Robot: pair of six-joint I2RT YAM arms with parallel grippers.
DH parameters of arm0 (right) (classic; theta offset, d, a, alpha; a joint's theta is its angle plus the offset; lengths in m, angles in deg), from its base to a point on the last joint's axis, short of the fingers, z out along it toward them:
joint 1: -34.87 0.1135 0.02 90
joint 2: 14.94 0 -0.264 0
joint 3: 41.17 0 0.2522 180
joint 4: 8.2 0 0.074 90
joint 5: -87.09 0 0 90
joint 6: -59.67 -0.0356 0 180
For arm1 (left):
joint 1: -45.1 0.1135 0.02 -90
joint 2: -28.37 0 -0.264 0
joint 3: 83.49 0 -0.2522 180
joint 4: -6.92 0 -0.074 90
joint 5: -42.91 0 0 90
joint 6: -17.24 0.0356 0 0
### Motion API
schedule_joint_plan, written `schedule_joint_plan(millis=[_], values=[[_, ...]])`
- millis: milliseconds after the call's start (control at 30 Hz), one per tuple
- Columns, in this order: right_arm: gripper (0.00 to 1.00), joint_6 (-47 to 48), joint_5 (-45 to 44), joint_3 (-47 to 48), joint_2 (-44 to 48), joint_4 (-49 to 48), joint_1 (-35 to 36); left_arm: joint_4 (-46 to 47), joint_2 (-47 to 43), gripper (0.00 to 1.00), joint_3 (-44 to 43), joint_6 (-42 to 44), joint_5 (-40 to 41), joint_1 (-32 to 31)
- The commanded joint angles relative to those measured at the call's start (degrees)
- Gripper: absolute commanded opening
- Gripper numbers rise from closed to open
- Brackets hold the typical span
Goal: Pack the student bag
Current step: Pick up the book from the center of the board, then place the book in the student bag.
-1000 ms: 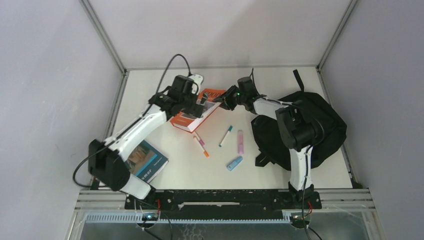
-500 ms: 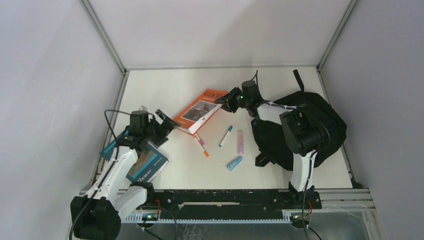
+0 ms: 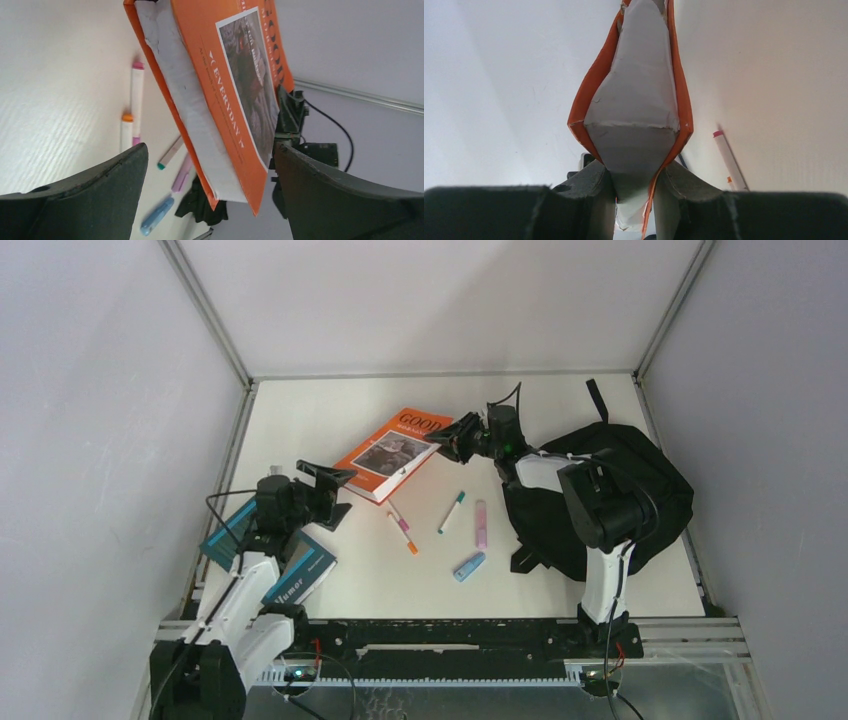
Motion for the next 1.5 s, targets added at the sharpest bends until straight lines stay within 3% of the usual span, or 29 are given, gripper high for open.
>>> schedule_joint_plan(millis=[0,367,533,633,667,767,833,900,967,1067,1233,1467], values=[[0.24,-4.96,2.25,-0.26,2.45,-11.65,0.64,13.31,1.31,1.00,2.69,-5.95,-3.52,0.57],[0.25,-8.13,3.25,-1.48,0.91,-16.53,3.02,22.81,7.24,0.98,2.27,-9.01,-4.33,0.61],[0.25,-8.09,6.75,-2.81,0.82,-17.30,2.62,23.29,6.82,0.66,-0.62,-8.11,-2.16,0.62],[0.31,-5.23,8.46,-4.28,2.25,-14.35,1.51,19.68,5.46,0.45,-4.77,-4.82,-1.28,0.74],[0.36,-3.85,9.77,-4.34,3.35,-12.27,1.25,18.11,5.03,0.39,-6.27,-3.34,-0.97,0.74],[0.65,3.11,13.12,-3.56,8.01,-3.10,-0.12,14.56,3.89,0.33,-10.30,0.45,-0.60,1.02],[0.75,14.28,10.50,-0.46,13.23,14.40,-1.39,13.75,3.80,0.25,-12.56,2.78,-1.74,1.60],[0.84,29.33,2.40,4.32,18.12,36.31,-2.33,13.11,4.12,0.19,-15.18,4.78,-3.29,2.15],[0.86,35.86,-2.77,4.97,22.61,48.34,-4.41,11.98,4.57,0.14,-17.29,7.21,-4.49,2.40],[0.85,41.05,-8.29,2.88,29.65,55.85,-6.96,11.37,5.08,0.11,-19.32,9.87,-5.97,2.41],[0.85,50.12,-28.16,-0.30,37.38,69.31,-3.75,8.97,4.44,0.08,-22.93,14.50,-9.21,3.07],[0.69,45.59,-31.43,-11.82,40.41,69.92,4.29,-4.48,1.87,0.06,-30.82,24.13,-8.10,3.81]])
